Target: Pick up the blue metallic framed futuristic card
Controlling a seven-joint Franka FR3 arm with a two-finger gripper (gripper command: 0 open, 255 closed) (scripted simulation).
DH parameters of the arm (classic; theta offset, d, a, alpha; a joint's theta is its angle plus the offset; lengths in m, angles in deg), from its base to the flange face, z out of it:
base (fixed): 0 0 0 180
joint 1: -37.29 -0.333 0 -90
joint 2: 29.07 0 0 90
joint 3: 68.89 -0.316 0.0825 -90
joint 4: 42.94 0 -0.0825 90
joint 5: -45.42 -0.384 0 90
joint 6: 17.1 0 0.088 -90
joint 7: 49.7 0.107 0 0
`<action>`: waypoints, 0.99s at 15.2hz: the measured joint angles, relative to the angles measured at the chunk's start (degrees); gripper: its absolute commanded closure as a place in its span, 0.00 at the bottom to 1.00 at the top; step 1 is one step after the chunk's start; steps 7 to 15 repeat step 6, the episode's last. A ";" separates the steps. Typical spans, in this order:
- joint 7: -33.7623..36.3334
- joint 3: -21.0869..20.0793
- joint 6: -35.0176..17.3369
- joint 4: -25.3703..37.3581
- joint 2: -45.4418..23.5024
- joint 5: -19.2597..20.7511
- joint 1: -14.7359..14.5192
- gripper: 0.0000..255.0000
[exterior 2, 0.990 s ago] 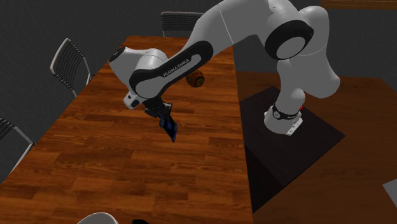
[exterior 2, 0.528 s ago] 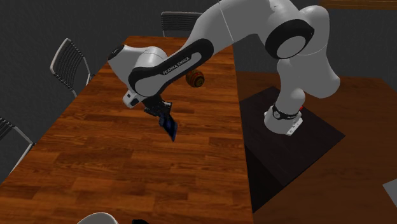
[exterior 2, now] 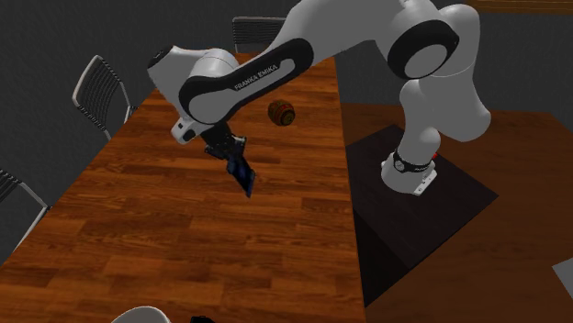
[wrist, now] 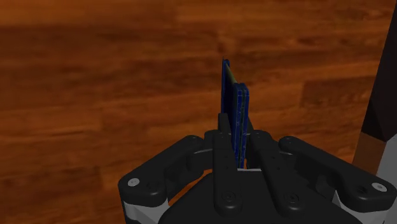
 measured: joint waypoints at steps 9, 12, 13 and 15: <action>0.34 0.32 3.59 2.44 1.28 0.57 0.06 1.00; 0.34 0.32 3.59 2.44 1.28 0.57 0.06 1.00; 0.34 0.32 3.59 2.44 1.28 0.57 0.06 1.00; 0.34 0.32 3.59 2.44 1.28 0.57 0.06 1.00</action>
